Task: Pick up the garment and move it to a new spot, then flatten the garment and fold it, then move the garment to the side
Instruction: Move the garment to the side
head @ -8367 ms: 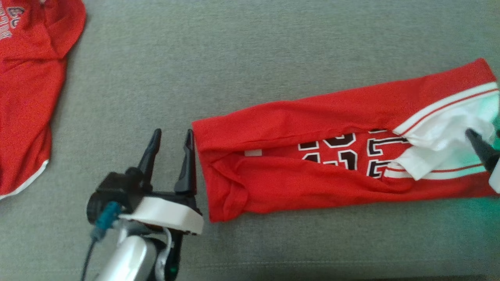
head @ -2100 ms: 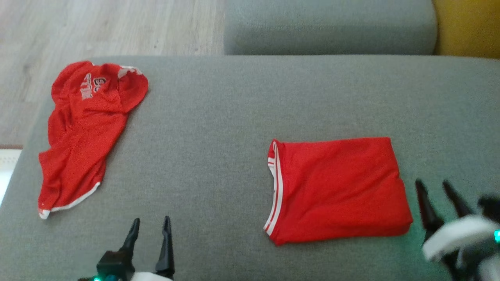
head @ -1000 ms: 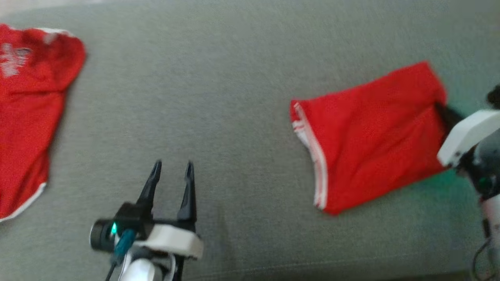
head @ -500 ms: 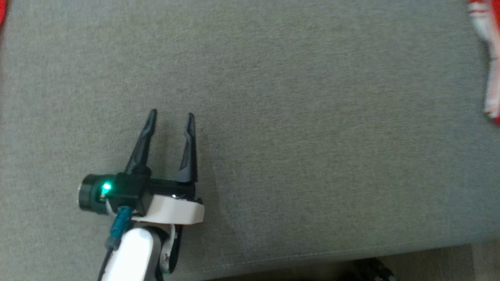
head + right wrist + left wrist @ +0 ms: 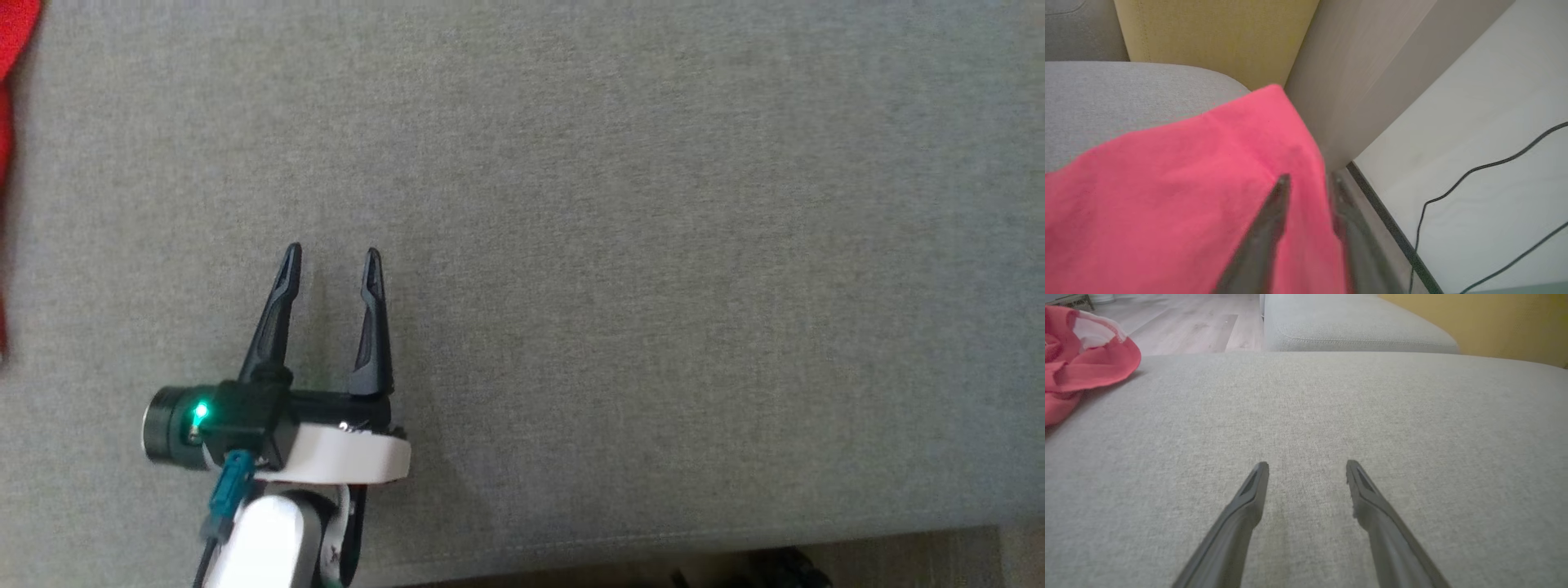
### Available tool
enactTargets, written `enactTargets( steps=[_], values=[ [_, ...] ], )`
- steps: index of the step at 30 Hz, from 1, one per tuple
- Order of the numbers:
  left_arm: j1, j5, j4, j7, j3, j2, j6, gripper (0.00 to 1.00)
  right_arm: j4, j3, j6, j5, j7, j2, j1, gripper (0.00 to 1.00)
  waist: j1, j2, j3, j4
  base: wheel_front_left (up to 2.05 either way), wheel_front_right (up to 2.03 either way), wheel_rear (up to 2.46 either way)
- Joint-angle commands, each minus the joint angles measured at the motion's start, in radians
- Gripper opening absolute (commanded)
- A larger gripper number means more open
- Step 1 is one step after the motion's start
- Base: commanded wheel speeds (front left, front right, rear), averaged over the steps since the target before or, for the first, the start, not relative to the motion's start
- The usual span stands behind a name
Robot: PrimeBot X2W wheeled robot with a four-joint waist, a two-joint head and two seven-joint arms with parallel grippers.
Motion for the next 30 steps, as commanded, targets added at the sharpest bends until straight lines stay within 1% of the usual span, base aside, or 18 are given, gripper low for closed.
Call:
enactTargets(
  steps=[1,4,7,12,13,15,18,20,23,26,27,30],
  values=[
    [0.003,0.007,-0.029,-0.012,0.032,0.005,-0.001,1.00,-0.020,0.000,-0.001,-0.032,-0.022,-0.021,-0.005,1.00,0.0000,0.0000,-0.025,-0.013,0.00,0.00,0.00],
    [0.000,-0.001,-0.017,-0.012,0.036,0.001,-0.004,1.00,-0.015,0.007,-0.001,-0.075,-0.078,0.000,0.008,1.00,0.0000,0.0000,-0.063,-0.022,0.00,0.00,0.00],
    [0.003,-0.015,0.000,-0.012,0.042,-0.002,-0.008,1.00,-0.021,0.031,-0.001,-0.084,-0.152,0.031,0.028,1.00,0.0000,0.0000,-0.115,-0.029,0.00,0.00,0.00],
    [0.014,-0.044,0.039,-0.012,0.059,-0.008,-0.015,1.00,-0.084,0.102,-0.001,-0.008,-0.302,0.108,0.086,1.00,0.0000,0.0000,-0.217,-0.028,0.00,0.00,0.00],
    [0.014,-0.044,0.039,-0.012,0.059,-0.008,-0.015,1.00,-0.084,0.102,-0.001,-0.008,-0.302,0.108,0.086,1.00,0.0000,0.0000,-0.217,-0.028,0.00,0.00,0.00],
    [0.027,-0.057,0.060,-0.012,0.068,-0.009,-0.016,1.00,-0.132,0.150,-0.001,0.037,-0.335,0.148,0.139,1.00,0.0000,0.0000,-0.264,-0.025,0.00,0.00,0.00],
    [0.051,-0.071,0.099,-0.012,0.079,-0.011,-0.019,1.00,-0.245,0.225,-0.001,0.116,-0.358,0.216,0.256,1.00,0.0000,0.0000,-0.332,-0.017,0.00,0.00,0.00],
    [0.066,-0.079,0.133,-0.012,0.085,-0.012,-0.022,1.00,-0.350,0.265,-0.001,0.160,-0.364,0.263,0.357,1.00,0.0000,0.0000,-0.374,-0.011,0.00,0.00,0.00],
    [0.084,-0.086,0.171,-0.012,0.097,-0.013,-0.022,1.00,-0.530,0.329,-0.001,0.197,-0.363,0.348,0.535,1.00,0.0000,0.0000,-0.418,-0.005,0.00,0.00,0.00],
    [0.100,-0.085,0.202,-0.012,0.109,-0.013,-0.024,1.00,-0.689,0.360,-0.001,0.222,-0.356,0.438,0.715,1.00,0.0000,0.0000,-0.454,0.006,0.00,0.00,0.00],
    [0.110,-0.077,0.220,-0.012,0.120,-0.013,-0.017,1.00,-0.756,0.388,-0.001,0.219,-0.361,0.483,0.822,1.00,0.0000,0.0000,-0.474,0.014,0.00,0.00,0.00],
    [0.123,-0.066,0.240,-0.012,0.133,-0.013,-0.011,1.00,-0.786,0.411,-0.001,0.230,-0.378,0.531,0.942,1.00,0.0000,0.0000,-0.503,0.027,0.00,0.00,0.00]
  ],
)
